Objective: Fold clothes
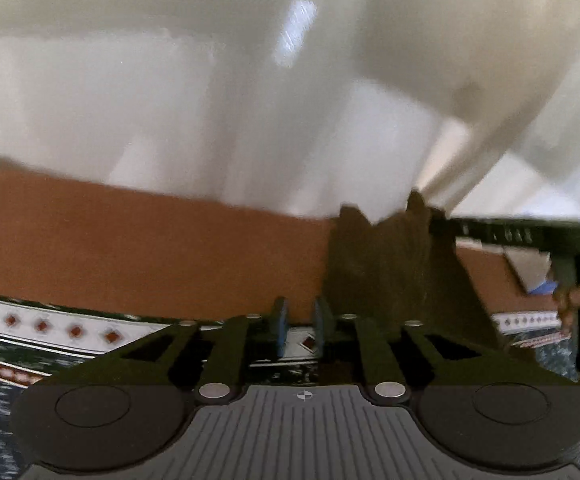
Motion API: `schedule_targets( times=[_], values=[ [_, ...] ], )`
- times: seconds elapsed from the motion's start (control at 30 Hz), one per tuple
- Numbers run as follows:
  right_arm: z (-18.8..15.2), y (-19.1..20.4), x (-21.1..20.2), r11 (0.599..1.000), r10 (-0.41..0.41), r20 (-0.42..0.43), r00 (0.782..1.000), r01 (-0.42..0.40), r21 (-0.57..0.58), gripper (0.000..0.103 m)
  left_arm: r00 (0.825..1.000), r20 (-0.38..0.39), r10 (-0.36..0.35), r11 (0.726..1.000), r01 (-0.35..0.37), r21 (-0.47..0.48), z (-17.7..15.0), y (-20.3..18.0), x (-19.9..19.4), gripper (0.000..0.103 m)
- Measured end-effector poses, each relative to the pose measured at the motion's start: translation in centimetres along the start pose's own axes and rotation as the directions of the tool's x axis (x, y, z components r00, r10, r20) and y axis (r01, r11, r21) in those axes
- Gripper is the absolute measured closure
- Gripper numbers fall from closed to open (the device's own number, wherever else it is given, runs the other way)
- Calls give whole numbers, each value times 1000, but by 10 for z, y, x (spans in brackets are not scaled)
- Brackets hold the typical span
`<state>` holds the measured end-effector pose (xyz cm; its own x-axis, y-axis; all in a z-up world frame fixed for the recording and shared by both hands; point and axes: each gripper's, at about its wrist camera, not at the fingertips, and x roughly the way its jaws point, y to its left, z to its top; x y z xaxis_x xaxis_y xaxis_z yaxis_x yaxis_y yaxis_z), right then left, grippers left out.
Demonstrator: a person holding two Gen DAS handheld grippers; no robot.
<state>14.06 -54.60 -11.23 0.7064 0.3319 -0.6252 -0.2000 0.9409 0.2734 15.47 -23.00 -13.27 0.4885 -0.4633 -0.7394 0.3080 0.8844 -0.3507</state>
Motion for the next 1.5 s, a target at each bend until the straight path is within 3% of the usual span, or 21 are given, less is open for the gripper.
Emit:
schedule_targets(
  times=[0.07, 0.17, 0.27, 0.4, 0.53, 0.7, 0.83, 0.93, 1.03, 1.13, 1.2, 1.23, 1.27, 1.3, 1.37, 1.4, 1.5],
  values=[
    [-4, 5, -8, 1000, -3, -1, 1000, 3, -25, 40, 999, 32, 4, 1000, -4, 12, 4, 8, -28, 52],
    [-9, 13, -21, 998, -6, -1, 1000, 6, -63, 40, 998, 52, 28, 998, -31, 60, -1, 19, -78, 48],
    [-15, 22, -34, 995, -3, -4, 1000, 3, -103, 40, 996, 22, 90, 991, -91, 102, -25, 31, -122, 43],
    [-29, 77, -44, 969, 158, -77, 984, -169, -178, 40, 982, -64, 180, 981, -174, 85, -82, 58, -179, 43],
    [-43, 134, -26, 926, 273, -176, 946, -308, -218, 39, 971, -138, 194, 980, -199, -23, -148, 75, -223, 43],
    [-50, 200, 8, 862, 342, -309, 887, -427, -273, 35, 973, -198, 115, 970, -153, -187, -223, 80, -251, 35],
    [-65, 260, 19, 800, 390, -412, 823, -524, -291, 35, 982, -173, 73, 963, -115, -246, -254, 71, -256, 32],
    [-86, 291, 14, 738, 368, -481, 796, -564, -370, 35, 985, -168, 30, 960, -75, -270, -266, 66, -251, 32],
    [-105, 313, 23, 708, 346, -549, 761, -595, -380, 35, 987, -156, 25, 959, -68, -275, -275, 62, -248, 34],
    [-117, 328, 25, 686, 327, -576, 749, -607, -401, 37, 990, -137, 23, 953, -63, -296, -280, 60, -247, 37],
    [-123, 335, 35, 693, 309, -589, 747, -601, -399, 42, 990, -131, 43, 951, -80, -298, -282, 58, -246, 49],
    [-126, 338, 41, 696, 300, -596, 745, -598, -397, 46, 990, -129, 53, 950, -89, -300, -283, 57, -246, 68],
    [-128, 340, 49, 704, 290, -609, 739, -595, -387, 57, 989, -130, 65, 950, -101, -295, -284, 56, -246, 91],
    [-131, 342, 56, 712, 279, -621, 732, -592, -378, 73, 988, -135, 80, 951, -116, -285, -285, 55, -245, 93],
    [-132, 343, 63, 724, 247, -649, 720, -582, -370, 88, 986, -134, 96, 952, -130, -277, -284, 54, -246, 98],
    [-130, 342, 62, 724, 246, -643, 725, -579, -376, 97, 985, -131, 110, 953, -142, -266, -282, 53, -248, 99],
    [-111, 338, 46, 733, 300, -573, 763, -569, -373, 98, 979, -82, 188, 959, -201, -202, -265, 54, -268, 100]
  ],
)
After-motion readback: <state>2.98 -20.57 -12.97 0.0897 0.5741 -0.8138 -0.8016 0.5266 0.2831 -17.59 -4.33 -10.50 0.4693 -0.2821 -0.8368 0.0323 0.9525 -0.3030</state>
